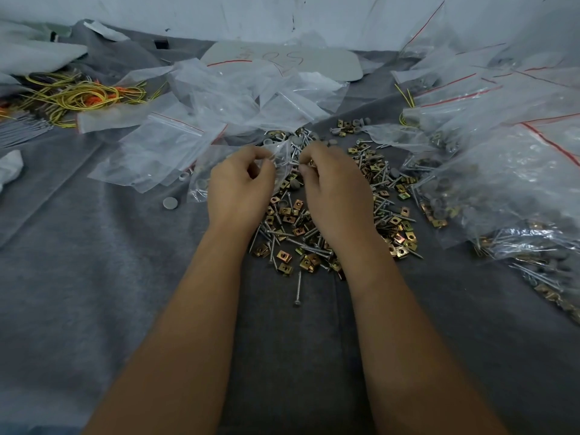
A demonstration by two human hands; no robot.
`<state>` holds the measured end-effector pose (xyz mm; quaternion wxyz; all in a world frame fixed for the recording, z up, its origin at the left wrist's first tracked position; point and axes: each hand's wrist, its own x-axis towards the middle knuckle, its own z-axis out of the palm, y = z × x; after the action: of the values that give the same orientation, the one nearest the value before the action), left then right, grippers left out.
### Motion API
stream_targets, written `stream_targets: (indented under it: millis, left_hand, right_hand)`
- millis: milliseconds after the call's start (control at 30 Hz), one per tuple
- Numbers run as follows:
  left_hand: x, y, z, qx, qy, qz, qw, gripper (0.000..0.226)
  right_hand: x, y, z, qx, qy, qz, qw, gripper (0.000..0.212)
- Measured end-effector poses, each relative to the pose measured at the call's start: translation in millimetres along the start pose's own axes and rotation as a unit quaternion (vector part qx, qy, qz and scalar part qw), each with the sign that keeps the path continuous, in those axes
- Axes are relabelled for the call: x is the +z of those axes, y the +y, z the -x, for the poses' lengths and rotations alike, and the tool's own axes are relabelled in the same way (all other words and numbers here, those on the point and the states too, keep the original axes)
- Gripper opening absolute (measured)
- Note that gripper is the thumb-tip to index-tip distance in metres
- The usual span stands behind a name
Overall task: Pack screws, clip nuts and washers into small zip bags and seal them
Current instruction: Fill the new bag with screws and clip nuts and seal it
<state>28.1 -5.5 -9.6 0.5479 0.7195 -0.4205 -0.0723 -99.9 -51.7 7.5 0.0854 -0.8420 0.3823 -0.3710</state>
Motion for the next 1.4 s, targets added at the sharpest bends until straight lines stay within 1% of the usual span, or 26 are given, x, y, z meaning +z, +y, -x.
stream_targets:
  millis: [67, 200, 300, 367, 433, 500, 567, 633, 700, 767, 800, 833, 867, 933, 1067, 1133, 1233, 1333, 1400]
  left_hand:
    - [0, 0, 0, 0.017, -0.010, -0.002, 1.000, 0.022]
    - [0, 0, 1, 0.044, -0.023, 0.010, 0.999, 0.018]
    - [1, 1, 2, 0.046, -0.019, 0.018, 0.999, 0.018]
    - [1, 2, 2, 0.038, 0.001, 0.023, 0.999, 0.018]
    - [1, 2, 2, 0.022, 0.038, 0.032, 0.999, 0.018]
    - [1, 2, 2, 0.010, 0.081, 0.044, 0.996, 0.018]
    - [0, 2, 0, 0.004, 0.121, 0.056, 0.991, 0.017]
    - [-1, 2, -1, -0.001, 0.122, 0.061, 0.991, 0.017]
    - [1, 1, -1, 0.002, 0.089, 0.054, 0.995, 0.013]
    - [1, 0, 0, 0.014, 0.062, 0.040, 0.997, 0.010]
    - [2, 0, -1, 0.017, 0.055, 0.031, 0.998, 0.010]
    - [2, 0, -1, 0.017, 0.050, 0.024, 0.998, 0.010]
    - [2, -1, -2, 0.014, 0.046, 0.023, 0.999, 0.011]
    - [3, -2, -2, 0.008, 0.040, 0.026, 0.999, 0.011]
    - [5, -3, -3, 0.011, 0.028, 0.025, 0.999, 0.011]
    - [5, -3, -3, 0.008, 0.023, 0.026, 0.999, 0.011]
    - [5, -3, -3, 0.003, 0.019, 0.029, 0.999, 0.011]
    - [6, -4, -3, 0.002, 0.017, 0.030, 0.999, 0.011]
    - [6, -4, -3, 0.000, 0.015, 0.031, 0.999, 0.011]
  right_hand:
    - [-1, -1, -1, -0.004, 0.003, -0.030, 1.000, 0.008]
    - [0, -2, -2, -0.012, -0.011, -0.067, 0.998, 0.013]
    - [2, -3, -1, -0.015, -0.018, -0.103, 0.994, 0.022]
    - [1, -4, -2, -0.004, -0.006, -0.140, 0.990, 0.032]
    - [-2, -1, -3, 0.030, 0.012, -0.158, 0.987, 0.040]
    - [-4, 5, -5, 0.080, 0.034, -0.136, 0.987, 0.043]
    - [-4, 15, -6, 0.122, 0.036, -0.079, 0.989, 0.045]
    - [-4, 22, -7, 0.137, 0.004, -0.029, 0.990, 0.047]
    - [-3, 27, -7, 0.131, -0.060, 0.014, 0.989, 0.049]
    - [-1, 29, -5, 0.124, -0.148, 0.084, 0.978, 0.054]
    - [0, 29, -4, 0.122, -0.180, 0.116, 0.969, 0.055]
    - [1, 29, -3, 0.121, -0.197, 0.132, 0.964, 0.055]
    - [1, 30, -3, 0.122, -0.197, 0.135, 0.963, 0.055]
    - [0, 29, -3, 0.120, -0.167, 0.109, 0.972, 0.051]
    - [0, 27, -6, 0.110, -0.113, 0.033, 0.987, 0.034]
    - [1, 25, -6, 0.124, -0.105, 0.003, 0.987, 0.029]
    - [3, 24, -5, 0.132, -0.097, -0.016, 0.986, 0.026]
    - [1, 22, -5, 0.137, -0.045, -0.090, 0.985, 0.024]
    - [-1, 21, -6, 0.154, -0.020, -0.141, 0.978, 0.024]
